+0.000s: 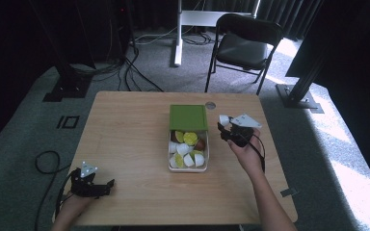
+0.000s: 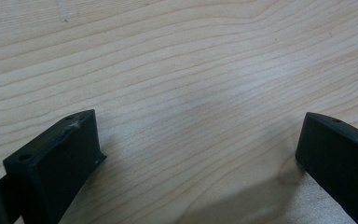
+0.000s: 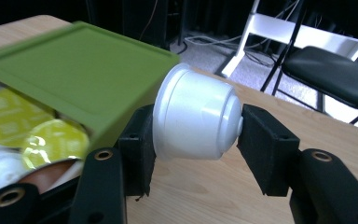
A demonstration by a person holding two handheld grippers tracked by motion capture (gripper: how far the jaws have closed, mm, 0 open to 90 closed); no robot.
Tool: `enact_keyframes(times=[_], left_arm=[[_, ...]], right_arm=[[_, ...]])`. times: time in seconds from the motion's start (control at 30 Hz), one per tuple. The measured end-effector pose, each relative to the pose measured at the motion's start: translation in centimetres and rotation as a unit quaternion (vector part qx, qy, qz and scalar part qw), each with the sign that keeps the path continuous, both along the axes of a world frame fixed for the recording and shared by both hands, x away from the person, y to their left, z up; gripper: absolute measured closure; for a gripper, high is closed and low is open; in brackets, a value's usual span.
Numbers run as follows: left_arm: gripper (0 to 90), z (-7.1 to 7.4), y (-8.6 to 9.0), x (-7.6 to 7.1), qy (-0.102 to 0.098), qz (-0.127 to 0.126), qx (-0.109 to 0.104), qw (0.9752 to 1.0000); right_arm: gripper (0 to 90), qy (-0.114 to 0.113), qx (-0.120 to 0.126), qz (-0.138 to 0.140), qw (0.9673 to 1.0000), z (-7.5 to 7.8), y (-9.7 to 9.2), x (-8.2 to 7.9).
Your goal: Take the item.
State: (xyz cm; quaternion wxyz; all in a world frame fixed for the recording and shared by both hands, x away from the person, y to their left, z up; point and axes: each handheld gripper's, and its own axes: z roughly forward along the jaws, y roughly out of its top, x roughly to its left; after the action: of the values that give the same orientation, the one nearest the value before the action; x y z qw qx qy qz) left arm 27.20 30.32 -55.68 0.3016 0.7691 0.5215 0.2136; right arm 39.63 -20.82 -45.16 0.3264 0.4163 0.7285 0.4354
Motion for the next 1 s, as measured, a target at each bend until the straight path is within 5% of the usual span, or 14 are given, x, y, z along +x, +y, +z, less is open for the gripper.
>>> enact_keyframes(times=[1.0], left_arm=[[0.7,0.0,0.0,0.0,0.000,0.000,0.000,1.0000]], right_arm=[[47.5,0.048,0.000,-0.081,0.9955,-6.1,-3.6,6.8]])
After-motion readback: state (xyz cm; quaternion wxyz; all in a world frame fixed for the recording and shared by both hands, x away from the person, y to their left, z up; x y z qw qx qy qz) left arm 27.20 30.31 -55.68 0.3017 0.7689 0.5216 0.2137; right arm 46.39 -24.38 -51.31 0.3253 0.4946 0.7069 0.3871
